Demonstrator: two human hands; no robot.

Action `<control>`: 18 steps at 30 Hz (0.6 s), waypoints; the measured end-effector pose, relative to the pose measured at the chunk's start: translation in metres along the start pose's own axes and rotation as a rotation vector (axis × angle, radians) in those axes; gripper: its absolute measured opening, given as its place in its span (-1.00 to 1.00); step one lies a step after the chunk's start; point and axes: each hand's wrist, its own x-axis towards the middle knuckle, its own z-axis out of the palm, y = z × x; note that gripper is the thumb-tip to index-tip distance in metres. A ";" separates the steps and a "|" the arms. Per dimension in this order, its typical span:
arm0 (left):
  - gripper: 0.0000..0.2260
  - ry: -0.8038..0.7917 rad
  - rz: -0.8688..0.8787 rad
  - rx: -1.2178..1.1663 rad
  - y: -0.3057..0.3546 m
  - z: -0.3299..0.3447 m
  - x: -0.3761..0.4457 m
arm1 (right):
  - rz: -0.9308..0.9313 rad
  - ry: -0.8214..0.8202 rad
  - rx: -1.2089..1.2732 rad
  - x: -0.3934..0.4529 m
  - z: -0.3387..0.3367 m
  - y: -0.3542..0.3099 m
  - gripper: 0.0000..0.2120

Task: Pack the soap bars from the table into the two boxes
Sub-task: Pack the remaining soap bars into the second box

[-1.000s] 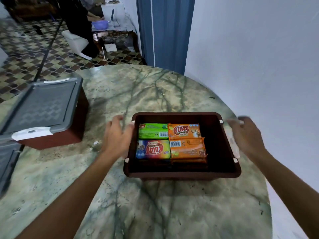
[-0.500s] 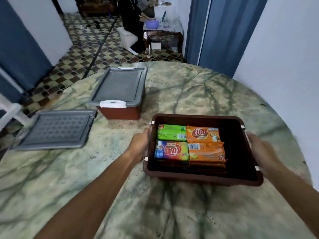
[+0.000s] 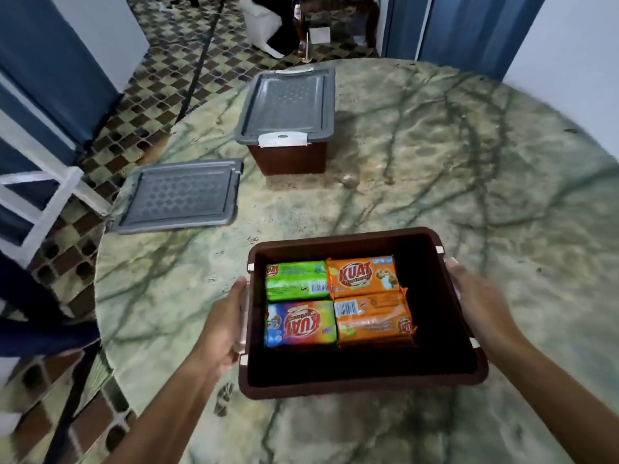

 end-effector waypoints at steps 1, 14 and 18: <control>-0.55 -0.011 0.008 0.002 -0.004 -0.001 -0.003 | 0.001 0.006 -0.010 -0.005 -0.001 0.003 -0.50; -0.58 0.092 0.086 0.114 -0.007 0.011 -0.028 | -0.047 0.072 -0.051 -0.021 -0.004 0.021 -0.42; -0.61 0.095 0.086 0.117 -0.005 0.013 -0.030 | -0.052 0.072 -0.074 -0.022 -0.005 0.018 -0.43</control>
